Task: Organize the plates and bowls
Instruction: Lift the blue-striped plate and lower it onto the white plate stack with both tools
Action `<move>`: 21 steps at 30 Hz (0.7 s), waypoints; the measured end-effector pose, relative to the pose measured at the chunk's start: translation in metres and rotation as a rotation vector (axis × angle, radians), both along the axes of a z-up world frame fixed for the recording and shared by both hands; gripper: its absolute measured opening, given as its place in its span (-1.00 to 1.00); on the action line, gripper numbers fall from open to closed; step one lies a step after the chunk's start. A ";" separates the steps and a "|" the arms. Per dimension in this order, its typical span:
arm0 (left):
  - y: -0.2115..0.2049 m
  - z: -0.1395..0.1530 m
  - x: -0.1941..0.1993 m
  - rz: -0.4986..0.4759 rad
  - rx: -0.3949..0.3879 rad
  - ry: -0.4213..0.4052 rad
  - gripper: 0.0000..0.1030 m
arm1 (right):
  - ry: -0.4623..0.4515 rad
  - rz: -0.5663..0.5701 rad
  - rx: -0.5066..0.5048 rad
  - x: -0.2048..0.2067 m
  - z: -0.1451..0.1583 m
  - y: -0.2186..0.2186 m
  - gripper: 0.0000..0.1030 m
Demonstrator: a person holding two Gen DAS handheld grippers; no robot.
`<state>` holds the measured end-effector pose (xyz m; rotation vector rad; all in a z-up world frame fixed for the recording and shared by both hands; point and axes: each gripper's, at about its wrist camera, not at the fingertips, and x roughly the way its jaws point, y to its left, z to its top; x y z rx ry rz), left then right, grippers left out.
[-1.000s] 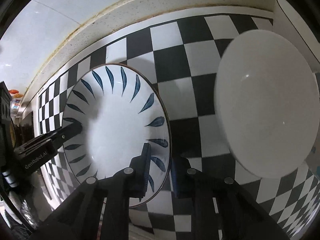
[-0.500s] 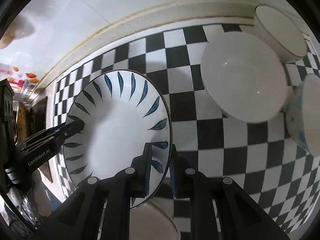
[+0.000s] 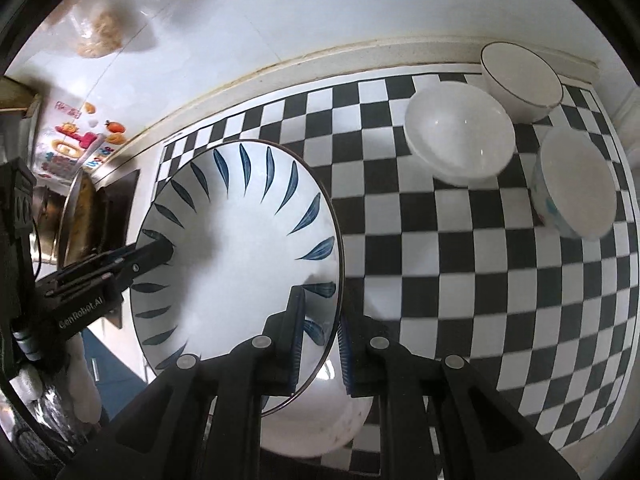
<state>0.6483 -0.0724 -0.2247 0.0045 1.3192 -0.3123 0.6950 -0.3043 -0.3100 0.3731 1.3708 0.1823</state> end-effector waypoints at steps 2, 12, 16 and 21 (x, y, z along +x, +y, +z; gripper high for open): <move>0.005 0.000 -0.012 0.004 0.004 0.006 -0.55 | 0.002 0.007 0.003 -0.015 0.002 0.004 -0.67; 0.018 -0.023 -0.062 0.012 0.042 0.066 -0.55 | 0.063 0.051 0.024 -0.062 -0.018 0.023 -0.68; 0.020 -0.043 -0.073 0.008 0.063 0.116 -0.55 | 0.099 0.077 0.016 -0.072 -0.034 0.030 -0.68; 0.022 -0.068 -0.078 0.023 0.079 0.163 -0.55 | 0.153 0.106 0.011 -0.078 -0.062 0.036 -0.68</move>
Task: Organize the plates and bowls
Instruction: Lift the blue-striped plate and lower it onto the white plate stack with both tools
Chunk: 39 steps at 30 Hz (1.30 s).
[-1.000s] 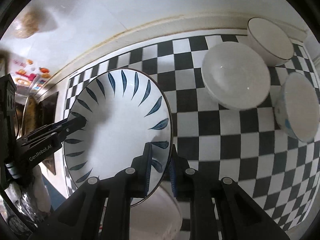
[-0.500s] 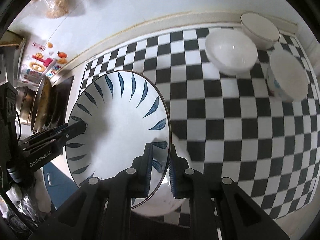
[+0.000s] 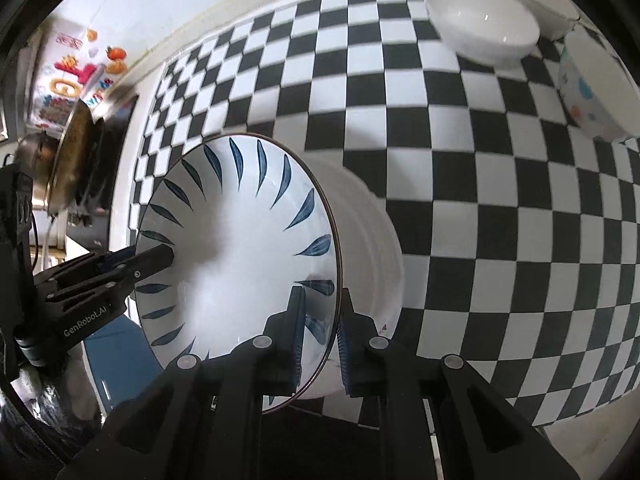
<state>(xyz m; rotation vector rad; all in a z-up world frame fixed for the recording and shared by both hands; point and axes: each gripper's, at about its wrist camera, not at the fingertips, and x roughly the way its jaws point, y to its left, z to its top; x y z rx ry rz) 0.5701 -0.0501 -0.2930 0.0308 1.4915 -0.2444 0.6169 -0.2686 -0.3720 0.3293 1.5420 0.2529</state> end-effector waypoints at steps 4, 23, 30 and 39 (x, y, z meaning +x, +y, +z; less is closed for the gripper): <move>-0.001 -0.016 0.001 0.018 0.013 0.034 -0.55 | 0.040 0.014 0.002 -0.003 -0.023 0.003 -0.68; -0.034 -0.040 0.004 0.001 0.129 0.028 -0.54 | 0.076 0.028 -0.015 0.000 -0.053 0.000 -0.67; -0.048 -0.044 0.004 0.000 0.181 0.030 -0.54 | 0.098 0.040 -0.020 -0.004 -0.061 0.000 -0.67; -0.049 -0.043 0.002 0.028 0.170 0.040 -0.54 | 0.116 0.009 -0.013 -0.007 -0.060 0.002 -0.63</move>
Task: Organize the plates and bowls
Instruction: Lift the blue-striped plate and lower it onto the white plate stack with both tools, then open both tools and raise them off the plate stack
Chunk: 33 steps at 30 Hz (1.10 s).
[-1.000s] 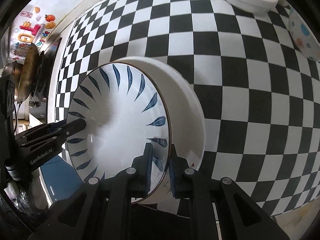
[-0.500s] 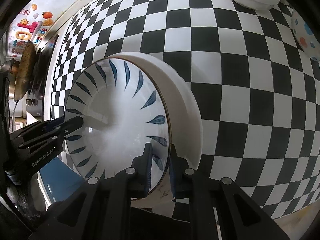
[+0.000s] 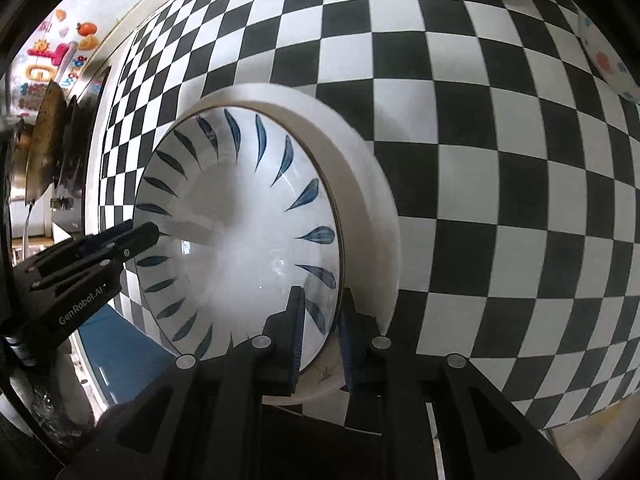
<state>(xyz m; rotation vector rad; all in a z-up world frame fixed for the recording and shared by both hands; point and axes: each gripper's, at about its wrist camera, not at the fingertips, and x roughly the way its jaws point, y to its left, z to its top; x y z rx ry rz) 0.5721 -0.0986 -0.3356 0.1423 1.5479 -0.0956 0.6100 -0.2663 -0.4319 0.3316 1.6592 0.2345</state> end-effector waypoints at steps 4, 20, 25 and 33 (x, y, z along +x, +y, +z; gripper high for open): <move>0.003 0.009 -0.005 0.015 -0.017 -0.012 -0.54 | -0.019 -0.004 -0.025 0.000 0.014 -0.006 -0.63; -0.006 0.113 -0.041 0.066 -0.063 -0.153 -0.54 | -0.176 0.000 -0.127 -0.017 0.130 -0.007 -0.63; -0.010 0.142 -0.051 0.074 -0.081 -0.190 -0.54 | -0.229 0.029 -0.143 -0.037 0.176 -0.004 -0.63; -0.013 0.198 -0.078 0.022 -0.120 -0.241 -0.53 | -0.299 0.012 -0.156 -0.071 0.241 0.002 -0.63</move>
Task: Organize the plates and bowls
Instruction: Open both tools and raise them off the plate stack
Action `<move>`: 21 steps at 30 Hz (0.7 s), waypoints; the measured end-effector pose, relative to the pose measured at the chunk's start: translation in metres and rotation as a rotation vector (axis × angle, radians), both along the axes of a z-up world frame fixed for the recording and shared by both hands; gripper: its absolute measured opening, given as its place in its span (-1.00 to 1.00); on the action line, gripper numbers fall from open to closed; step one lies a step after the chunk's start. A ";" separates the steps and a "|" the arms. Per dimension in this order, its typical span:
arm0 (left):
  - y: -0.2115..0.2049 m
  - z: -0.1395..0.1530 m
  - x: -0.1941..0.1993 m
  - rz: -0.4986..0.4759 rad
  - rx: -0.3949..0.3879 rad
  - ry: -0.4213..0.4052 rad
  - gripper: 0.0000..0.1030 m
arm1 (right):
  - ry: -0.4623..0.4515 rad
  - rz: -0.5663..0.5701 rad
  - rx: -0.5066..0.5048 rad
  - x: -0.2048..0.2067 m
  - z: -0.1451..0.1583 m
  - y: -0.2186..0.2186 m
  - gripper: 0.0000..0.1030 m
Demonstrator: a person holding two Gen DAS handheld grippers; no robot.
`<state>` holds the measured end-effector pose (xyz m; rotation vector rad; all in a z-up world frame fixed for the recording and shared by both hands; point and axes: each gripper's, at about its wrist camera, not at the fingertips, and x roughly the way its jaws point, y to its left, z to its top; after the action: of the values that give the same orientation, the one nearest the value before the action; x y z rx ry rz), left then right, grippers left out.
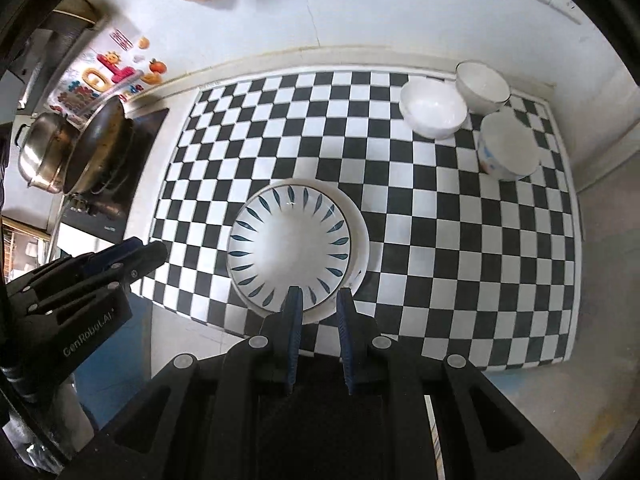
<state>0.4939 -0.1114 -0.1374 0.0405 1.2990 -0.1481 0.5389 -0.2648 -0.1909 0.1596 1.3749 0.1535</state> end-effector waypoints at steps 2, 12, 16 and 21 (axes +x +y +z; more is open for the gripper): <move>0.002 0.011 -0.007 -0.016 -0.004 -0.008 -0.53 | -0.021 -0.014 -0.003 -0.010 0.018 0.002 -0.63; 0.016 0.055 -0.043 -0.064 -0.025 -0.086 -0.53 | -0.088 -0.045 -0.008 -0.055 0.068 0.014 -0.63; 0.020 0.062 -0.052 -0.080 -0.014 -0.112 -0.53 | -0.097 -0.068 -0.015 -0.065 0.076 0.015 -0.63; 0.024 0.054 -0.055 -0.085 -0.023 -0.078 -0.53 | -0.101 -0.092 -0.023 -0.072 0.077 0.016 -0.63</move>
<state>0.4386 -0.0873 -0.0832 0.0812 1.2180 -0.2316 0.4674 -0.2492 -0.1137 0.1927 1.2656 0.0677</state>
